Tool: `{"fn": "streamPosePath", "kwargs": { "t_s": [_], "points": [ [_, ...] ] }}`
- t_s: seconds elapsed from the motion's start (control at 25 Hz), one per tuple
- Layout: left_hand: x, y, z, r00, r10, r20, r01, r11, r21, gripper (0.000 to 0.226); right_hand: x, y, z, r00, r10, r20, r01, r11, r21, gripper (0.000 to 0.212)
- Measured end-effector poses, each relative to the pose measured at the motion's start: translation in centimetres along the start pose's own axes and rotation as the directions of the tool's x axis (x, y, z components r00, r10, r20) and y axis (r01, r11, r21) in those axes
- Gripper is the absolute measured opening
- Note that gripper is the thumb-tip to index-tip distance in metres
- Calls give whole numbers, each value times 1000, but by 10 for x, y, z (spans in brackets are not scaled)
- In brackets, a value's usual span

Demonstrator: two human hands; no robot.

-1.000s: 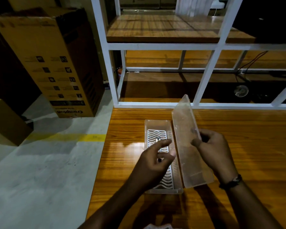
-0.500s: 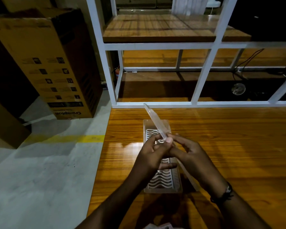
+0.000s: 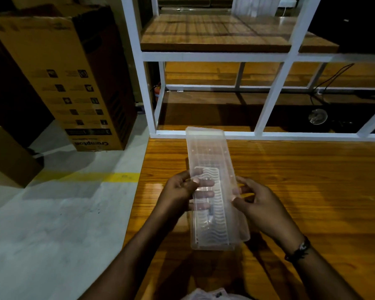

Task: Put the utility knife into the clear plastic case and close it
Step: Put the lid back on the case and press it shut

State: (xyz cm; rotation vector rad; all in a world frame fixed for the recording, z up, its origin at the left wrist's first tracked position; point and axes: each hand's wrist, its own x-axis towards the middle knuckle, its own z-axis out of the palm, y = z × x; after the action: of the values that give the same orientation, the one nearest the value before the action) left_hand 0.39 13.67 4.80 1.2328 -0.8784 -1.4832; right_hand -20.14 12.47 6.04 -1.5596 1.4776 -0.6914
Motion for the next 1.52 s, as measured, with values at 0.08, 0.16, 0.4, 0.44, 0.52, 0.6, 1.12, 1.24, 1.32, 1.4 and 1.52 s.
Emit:
{"fn": "streamPosePath", "kwargs": {
  "t_s": [0.08,0.16,0.4,0.44,0.52,0.6,1.12,1.24,1.32,1.4,1.52],
  "points": [
    [1,-5,-7,999,13,-46,-11,999,32,28,-1,10,0,998,32,60,-32,999,14,55],
    [3,-15,-12,986,109,-129,-77,969,236,26,-2,19,3,997,54,53,-58,995,76,53],
    [-11,-35,-19,980,138,-140,-51,866,498,44,-3,32,19,999,46,-26,-47,999,-22,42],
    [-12,-36,-22,987,107,-121,-31,862,505,47,-2,34,20,998,38,-51,-42,997,-67,42],
    [-12,-38,-28,996,48,-71,-11,894,449,56,1,37,22,996,33,-82,-44,989,-138,42],
    [-14,-39,-33,1000,-8,-23,18,902,432,67,2,41,22,996,44,-77,-53,992,-115,37],
    [-15,-62,-29,983,11,-184,90,842,532,47,0,59,36,988,87,-127,-74,992,99,13],
    [-30,-62,-32,993,-61,-98,99,880,464,62,-5,63,34,996,68,-56,-58,984,167,19],
    [-40,-60,-38,990,-140,0,128,907,402,78,-11,66,26,993,69,96,-93,958,272,40],
    [-43,-61,-45,985,-165,44,138,921,365,89,-18,70,21,970,75,231,-165,901,401,55],
    [-44,-65,-48,986,-162,25,148,946,288,92,-23,77,25,964,68,256,-184,868,461,68]
  ]
}}
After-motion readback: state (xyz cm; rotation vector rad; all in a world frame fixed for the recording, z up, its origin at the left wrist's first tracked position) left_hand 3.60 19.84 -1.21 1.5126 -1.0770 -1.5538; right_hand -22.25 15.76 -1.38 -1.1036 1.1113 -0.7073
